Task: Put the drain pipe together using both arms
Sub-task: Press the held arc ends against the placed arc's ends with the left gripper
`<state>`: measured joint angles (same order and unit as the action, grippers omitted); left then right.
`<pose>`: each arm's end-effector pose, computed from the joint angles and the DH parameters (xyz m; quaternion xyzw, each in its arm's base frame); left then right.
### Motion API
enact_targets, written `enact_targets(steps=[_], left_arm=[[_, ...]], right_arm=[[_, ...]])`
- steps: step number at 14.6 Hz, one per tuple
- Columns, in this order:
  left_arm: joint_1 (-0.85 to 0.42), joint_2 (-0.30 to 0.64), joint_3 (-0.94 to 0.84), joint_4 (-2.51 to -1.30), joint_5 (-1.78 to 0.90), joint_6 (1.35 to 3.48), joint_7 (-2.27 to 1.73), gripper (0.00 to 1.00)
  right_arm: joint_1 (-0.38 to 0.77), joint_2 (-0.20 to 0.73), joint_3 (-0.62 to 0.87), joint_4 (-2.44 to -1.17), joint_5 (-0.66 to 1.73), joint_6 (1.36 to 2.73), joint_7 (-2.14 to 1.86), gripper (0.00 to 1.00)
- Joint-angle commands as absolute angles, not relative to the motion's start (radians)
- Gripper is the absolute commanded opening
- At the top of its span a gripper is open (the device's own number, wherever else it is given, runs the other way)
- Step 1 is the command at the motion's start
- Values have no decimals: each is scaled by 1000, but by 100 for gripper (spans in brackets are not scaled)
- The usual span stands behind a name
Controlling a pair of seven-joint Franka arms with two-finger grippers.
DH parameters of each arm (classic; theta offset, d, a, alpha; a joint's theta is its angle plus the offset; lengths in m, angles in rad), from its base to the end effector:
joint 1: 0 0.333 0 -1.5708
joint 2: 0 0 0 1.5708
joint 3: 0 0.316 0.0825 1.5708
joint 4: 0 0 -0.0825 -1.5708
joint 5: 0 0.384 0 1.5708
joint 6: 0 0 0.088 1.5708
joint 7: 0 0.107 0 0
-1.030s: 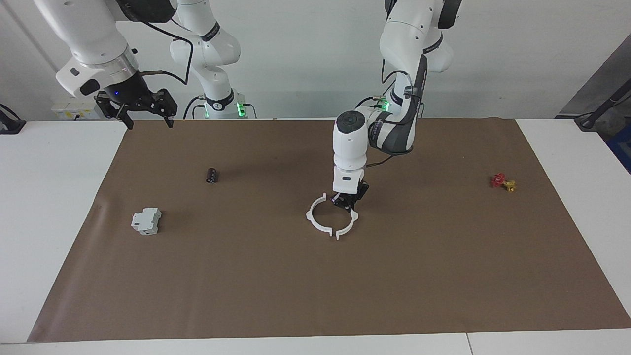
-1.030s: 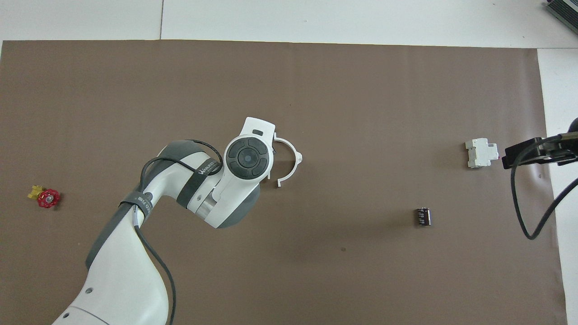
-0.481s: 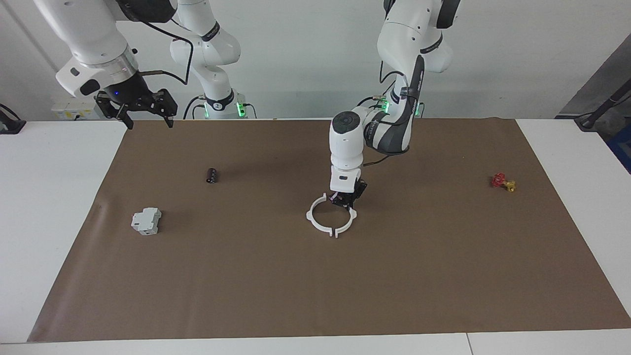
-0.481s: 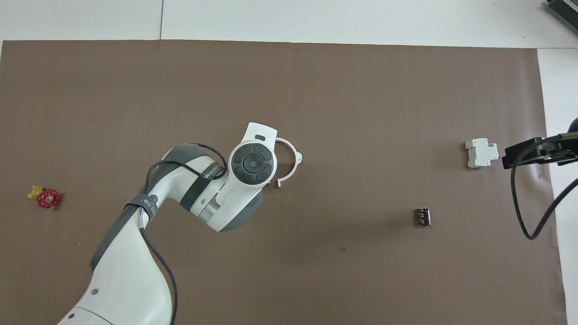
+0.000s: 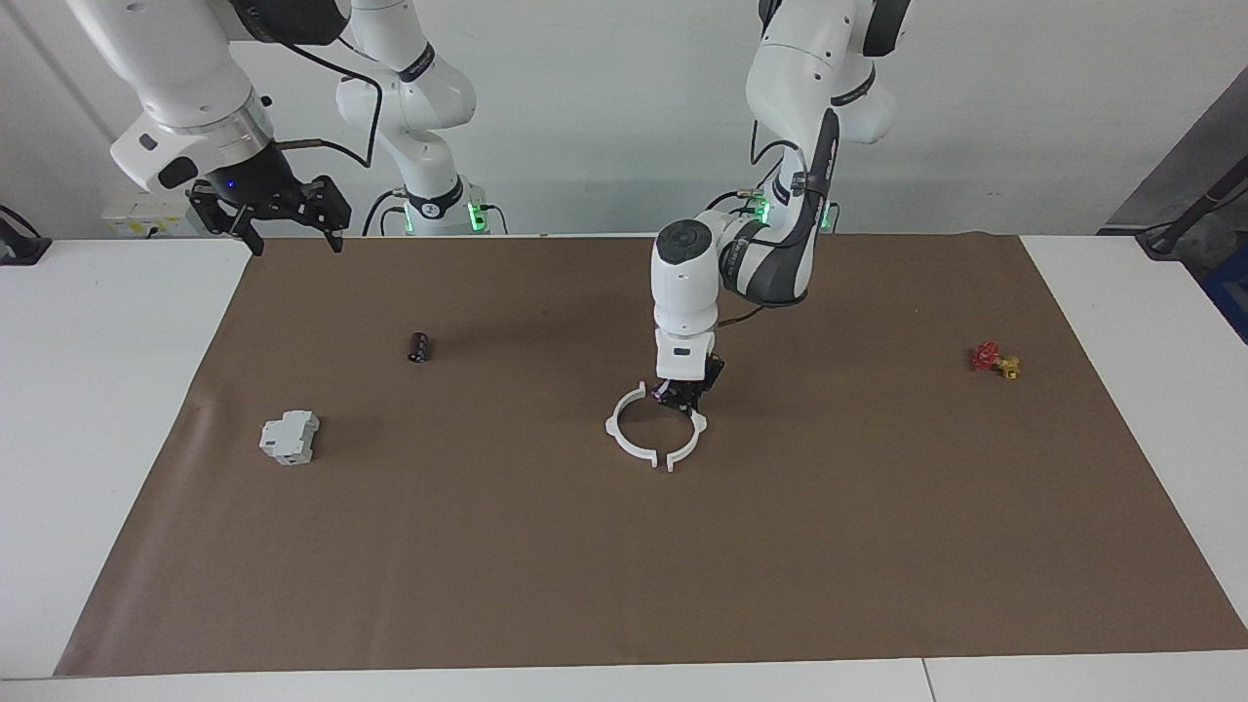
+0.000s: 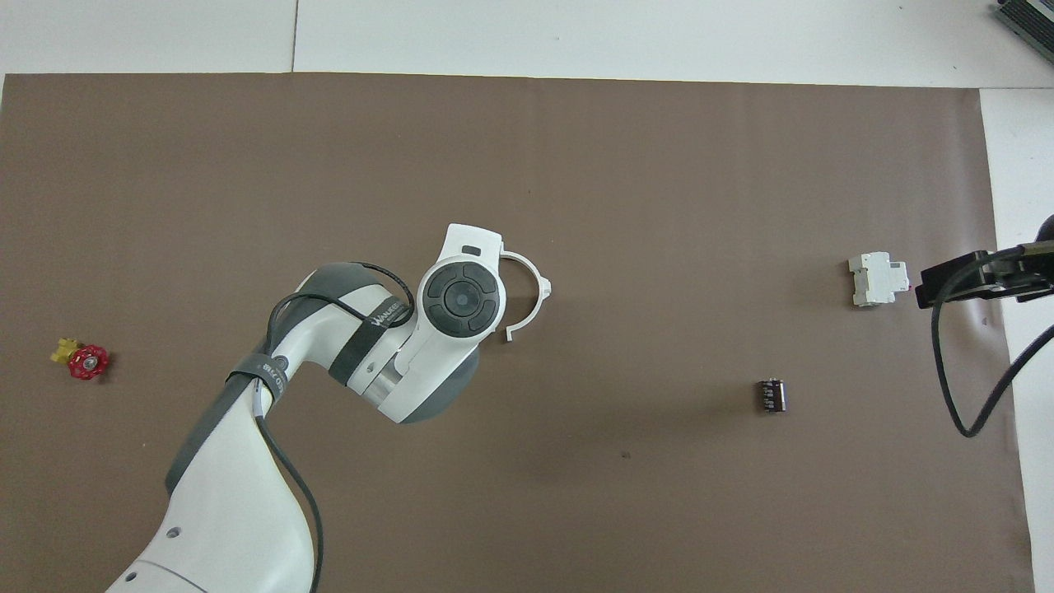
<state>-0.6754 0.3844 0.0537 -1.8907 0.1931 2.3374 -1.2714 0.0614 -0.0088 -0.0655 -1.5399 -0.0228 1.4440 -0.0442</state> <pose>0.5174 -0.3694 0.3085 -0.9633 -0.2538 -0.0841 0.0227 0.5385 -0.0051 0.6332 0.9988 0.0191 -0.0438 0.0100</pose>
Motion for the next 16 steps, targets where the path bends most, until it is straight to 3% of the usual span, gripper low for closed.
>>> enact_targets(steps=[1, 16], left_arm=[[-712, 373, 69, -1910, 218, 2345, -1315, 0], [-724, 368, 69, -1936, 218, 2370, -1333, 0]], right_arm=[[52, -31, -60, -1560, -11, 1439, -28, 100], [52, -31, -60, -1560, -11, 1439, -28, 100]])
